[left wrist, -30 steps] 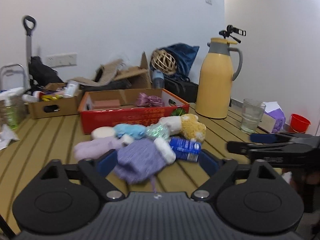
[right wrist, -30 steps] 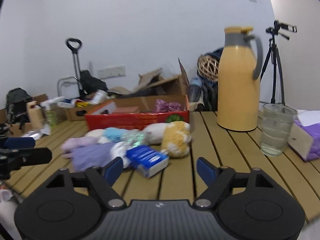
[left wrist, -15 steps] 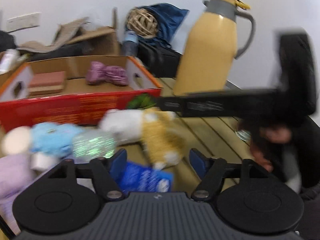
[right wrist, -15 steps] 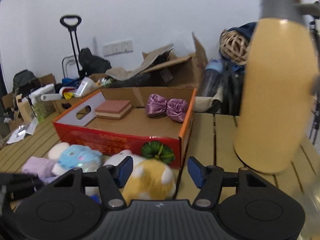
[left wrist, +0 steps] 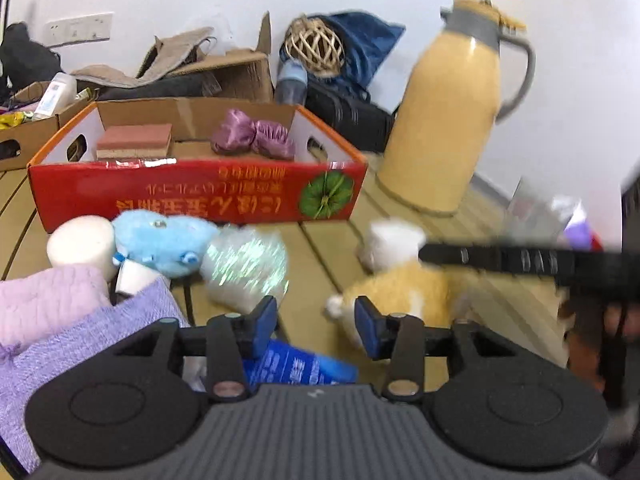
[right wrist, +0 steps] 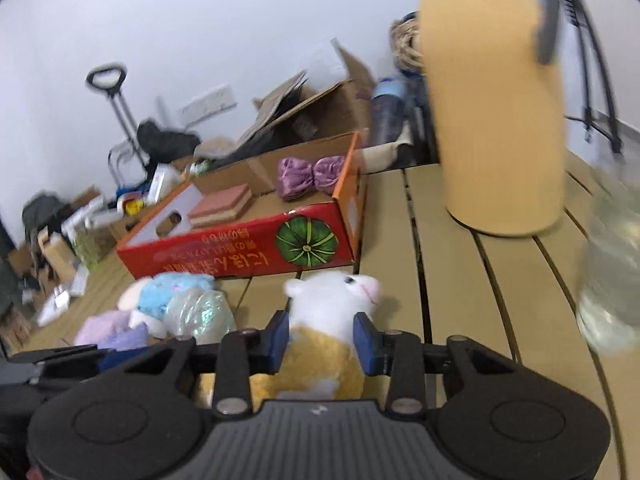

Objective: Organize soft objects
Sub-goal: 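Grasp the yellow-and-white plush sheep with the right gripper, then place the plush sheep into the red box and open the right gripper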

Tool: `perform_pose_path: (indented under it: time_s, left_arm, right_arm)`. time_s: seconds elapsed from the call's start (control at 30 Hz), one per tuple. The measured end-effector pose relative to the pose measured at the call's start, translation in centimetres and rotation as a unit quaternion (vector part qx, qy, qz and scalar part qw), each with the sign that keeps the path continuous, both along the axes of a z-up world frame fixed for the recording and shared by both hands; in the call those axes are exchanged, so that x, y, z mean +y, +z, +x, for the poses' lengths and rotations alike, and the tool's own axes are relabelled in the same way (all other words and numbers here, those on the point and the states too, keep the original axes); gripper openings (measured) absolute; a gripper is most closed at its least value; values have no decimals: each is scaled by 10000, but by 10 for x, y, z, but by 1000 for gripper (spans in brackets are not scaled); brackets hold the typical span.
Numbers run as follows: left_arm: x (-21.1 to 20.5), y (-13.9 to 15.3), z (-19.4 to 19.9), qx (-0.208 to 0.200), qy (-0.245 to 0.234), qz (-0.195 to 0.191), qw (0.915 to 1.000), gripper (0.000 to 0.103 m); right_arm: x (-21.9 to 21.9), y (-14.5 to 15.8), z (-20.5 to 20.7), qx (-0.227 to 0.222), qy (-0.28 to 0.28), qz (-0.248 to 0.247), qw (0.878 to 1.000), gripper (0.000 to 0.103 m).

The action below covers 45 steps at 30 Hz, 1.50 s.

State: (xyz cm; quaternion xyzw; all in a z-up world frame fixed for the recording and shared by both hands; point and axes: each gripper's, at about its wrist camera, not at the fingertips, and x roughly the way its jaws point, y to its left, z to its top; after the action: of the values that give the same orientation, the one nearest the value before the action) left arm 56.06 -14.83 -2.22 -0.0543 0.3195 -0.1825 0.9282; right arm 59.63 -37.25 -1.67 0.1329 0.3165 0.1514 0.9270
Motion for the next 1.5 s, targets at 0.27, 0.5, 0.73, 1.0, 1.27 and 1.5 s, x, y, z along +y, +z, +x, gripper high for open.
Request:
perform_pose_path:
  time_s: [0.27, 0.5, 0.73, 1.0, 1.27, 1.5]
  left_arm:
    - [-19, -7, 22, 910, -215, -865, 9919, 68]
    - [-11, -21, 41, 1363, -95, -1491, 9793, 49]
    - [10, 30, 43, 755, 69, -1953, 9778, 48]
    - [36, 61, 145, 672, 394, -1975, 9772, 49]
    - [31, 14, 211, 1319, 520, -1601, 9769, 48]
    - [29, 2, 219, 1389, 498, -1410, 9789, 47]
  right_arm:
    - [-7, -11, -2, 119, -321, 464, 9983, 44]
    - [-7, -19, 7, 322, -358, 667, 9966, 46]
    - [5, 34, 5, -389, -309, 705, 9963, 39]
    - [38, 80, 121, -467, -16, 316, 9984, 38]
    - [60, 32, 187, 275, -246, -246, 9990, 25]
    - [69, 26, 189, 459, -290, -786, 9954, 23]
